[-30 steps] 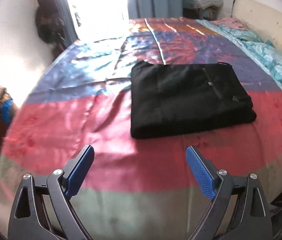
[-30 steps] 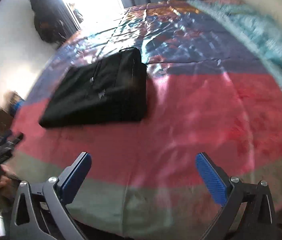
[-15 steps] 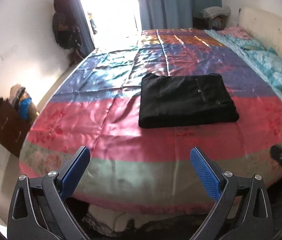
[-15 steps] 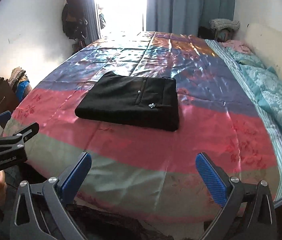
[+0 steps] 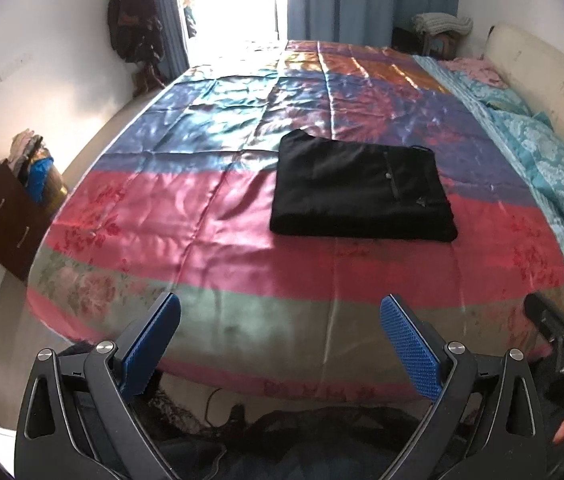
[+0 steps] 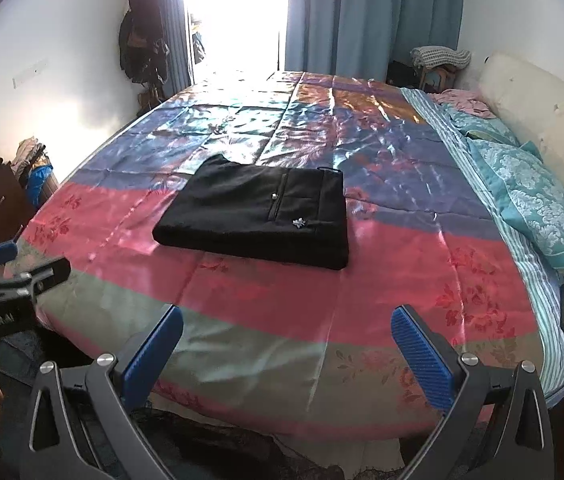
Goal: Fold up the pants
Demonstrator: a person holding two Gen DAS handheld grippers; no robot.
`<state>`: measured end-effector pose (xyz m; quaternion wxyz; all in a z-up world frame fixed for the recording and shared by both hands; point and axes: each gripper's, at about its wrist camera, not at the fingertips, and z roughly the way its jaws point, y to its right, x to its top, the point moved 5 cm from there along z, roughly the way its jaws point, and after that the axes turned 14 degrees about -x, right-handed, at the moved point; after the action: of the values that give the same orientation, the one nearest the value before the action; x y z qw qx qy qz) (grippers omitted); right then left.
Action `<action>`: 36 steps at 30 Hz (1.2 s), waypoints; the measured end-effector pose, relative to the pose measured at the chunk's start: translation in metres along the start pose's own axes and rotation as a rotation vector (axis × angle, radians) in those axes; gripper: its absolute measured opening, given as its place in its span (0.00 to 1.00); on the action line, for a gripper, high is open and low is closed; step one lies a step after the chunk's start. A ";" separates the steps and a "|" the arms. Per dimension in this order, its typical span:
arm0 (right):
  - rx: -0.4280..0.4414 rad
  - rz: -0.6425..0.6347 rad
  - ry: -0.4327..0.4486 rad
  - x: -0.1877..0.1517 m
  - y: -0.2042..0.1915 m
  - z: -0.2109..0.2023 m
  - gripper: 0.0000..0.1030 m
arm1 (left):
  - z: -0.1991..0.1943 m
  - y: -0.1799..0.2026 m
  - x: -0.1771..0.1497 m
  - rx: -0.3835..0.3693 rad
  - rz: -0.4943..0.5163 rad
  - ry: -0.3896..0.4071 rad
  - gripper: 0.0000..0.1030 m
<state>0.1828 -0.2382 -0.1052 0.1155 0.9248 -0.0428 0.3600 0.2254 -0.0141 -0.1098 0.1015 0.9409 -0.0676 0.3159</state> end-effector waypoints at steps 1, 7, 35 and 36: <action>0.000 0.004 0.004 0.002 0.001 -0.003 1.00 | -0.002 0.000 0.000 0.010 0.006 0.008 0.98; -0.020 0.005 0.009 0.004 0.001 -0.009 1.00 | -0.008 0.000 -0.004 -0.010 0.003 -0.004 0.98; -0.108 -0.001 -0.067 0.001 0.019 -0.010 1.00 | -0.014 0.024 0.014 -0.066 0.142 0.029 1.00; -0.118 -0.005 -0.063 0.002 0.019 -0.010 1.00 | -0.013 0.026 0.013 -0.051 0.150 0.026 1.00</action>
<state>0.1747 -0.2542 -0.0931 0.1693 0.9273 -0.0652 0.3274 0.2236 -0.0372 -0.0879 0.1022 0.9262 -0.1447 0.3329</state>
